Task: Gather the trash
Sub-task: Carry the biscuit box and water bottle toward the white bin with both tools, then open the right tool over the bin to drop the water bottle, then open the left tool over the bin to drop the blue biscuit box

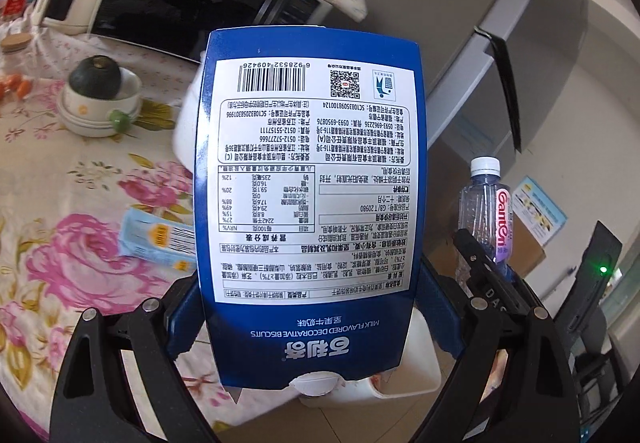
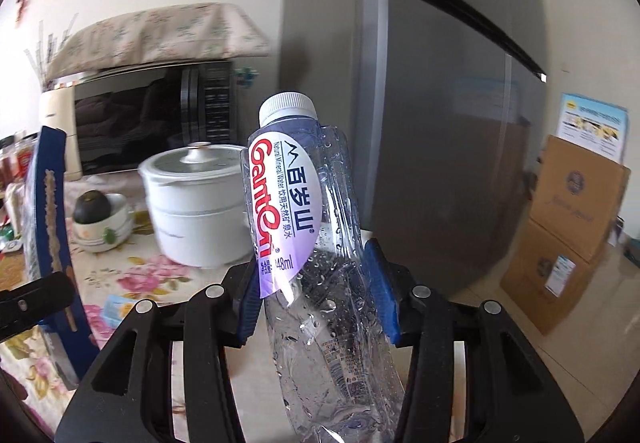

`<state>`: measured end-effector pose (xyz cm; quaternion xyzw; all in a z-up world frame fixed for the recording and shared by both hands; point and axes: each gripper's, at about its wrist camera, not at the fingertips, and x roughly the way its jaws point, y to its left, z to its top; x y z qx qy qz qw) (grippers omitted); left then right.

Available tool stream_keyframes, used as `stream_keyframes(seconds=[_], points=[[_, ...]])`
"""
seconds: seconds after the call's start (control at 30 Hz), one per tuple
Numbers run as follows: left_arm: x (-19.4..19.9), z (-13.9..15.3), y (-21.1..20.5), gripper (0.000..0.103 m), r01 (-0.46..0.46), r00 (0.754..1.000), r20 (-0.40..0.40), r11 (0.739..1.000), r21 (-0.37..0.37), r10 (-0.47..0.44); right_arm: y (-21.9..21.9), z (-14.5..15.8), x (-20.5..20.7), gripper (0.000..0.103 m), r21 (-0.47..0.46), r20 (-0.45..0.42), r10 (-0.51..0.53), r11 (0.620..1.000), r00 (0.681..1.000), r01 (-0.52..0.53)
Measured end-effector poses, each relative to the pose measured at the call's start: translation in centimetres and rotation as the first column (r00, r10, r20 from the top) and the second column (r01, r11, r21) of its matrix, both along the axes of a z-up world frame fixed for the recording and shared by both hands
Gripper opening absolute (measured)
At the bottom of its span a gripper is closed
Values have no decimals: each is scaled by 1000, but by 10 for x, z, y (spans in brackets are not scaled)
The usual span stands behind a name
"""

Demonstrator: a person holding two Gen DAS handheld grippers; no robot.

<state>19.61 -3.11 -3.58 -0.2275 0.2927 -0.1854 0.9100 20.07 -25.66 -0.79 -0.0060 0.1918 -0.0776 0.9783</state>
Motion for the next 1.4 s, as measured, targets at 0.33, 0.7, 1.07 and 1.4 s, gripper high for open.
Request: stream_keyframes(seconds=[0.33,0.7,1.07,1.4], points=[[0,-11,-89,88,144,989,-31,988,62,-143,-106,-40,8,45,58,-94,-213,974,972,219],[13,-27,-176,88,272,961,-79,957,99,-265,-168,-49,7,86,112,-132,-356,922,925,370],[28,-37,-243,89,362,930,-112,926,112,-350,-225,-54,-25,96,93,-192,-566,803,802,589],[40,-43,-291,89,417,908,-122,895,157,-402,-248,-51,-43,96,41,-183,-671,725,719,687]])
